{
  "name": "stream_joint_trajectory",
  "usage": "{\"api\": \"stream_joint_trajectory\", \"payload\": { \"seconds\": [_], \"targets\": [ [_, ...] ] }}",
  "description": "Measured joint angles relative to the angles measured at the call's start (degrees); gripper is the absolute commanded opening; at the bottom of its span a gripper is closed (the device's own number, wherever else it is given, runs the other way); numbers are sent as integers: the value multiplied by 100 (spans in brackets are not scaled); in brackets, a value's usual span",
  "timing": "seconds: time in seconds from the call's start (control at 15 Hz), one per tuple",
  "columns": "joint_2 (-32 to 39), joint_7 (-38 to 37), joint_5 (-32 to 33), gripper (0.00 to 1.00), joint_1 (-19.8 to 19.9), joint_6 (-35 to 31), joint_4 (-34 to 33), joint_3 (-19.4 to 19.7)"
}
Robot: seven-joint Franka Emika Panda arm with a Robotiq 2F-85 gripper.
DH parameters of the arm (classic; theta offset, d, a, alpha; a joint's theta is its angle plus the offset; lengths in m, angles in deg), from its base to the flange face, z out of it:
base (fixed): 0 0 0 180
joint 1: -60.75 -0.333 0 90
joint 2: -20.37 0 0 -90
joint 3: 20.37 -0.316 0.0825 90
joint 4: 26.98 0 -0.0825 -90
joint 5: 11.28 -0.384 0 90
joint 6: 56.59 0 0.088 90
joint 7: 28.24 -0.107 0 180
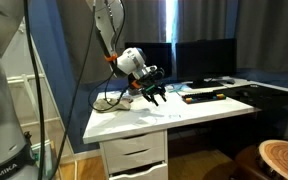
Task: Move the white sachet forward on the table
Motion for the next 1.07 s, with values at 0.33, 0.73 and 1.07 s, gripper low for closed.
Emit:
{"api": "stream_joint_trajectory", "payload": {
  "seconds": [0.33,0.73,1.07],
  "targets": [
    [440,-77,0,44,3,-150,-254,152],
    [856,-106,-3,43,19,-349,-616,298],
    [1036,-64,-199,23,81,-436,-790,306]
  ]
}}
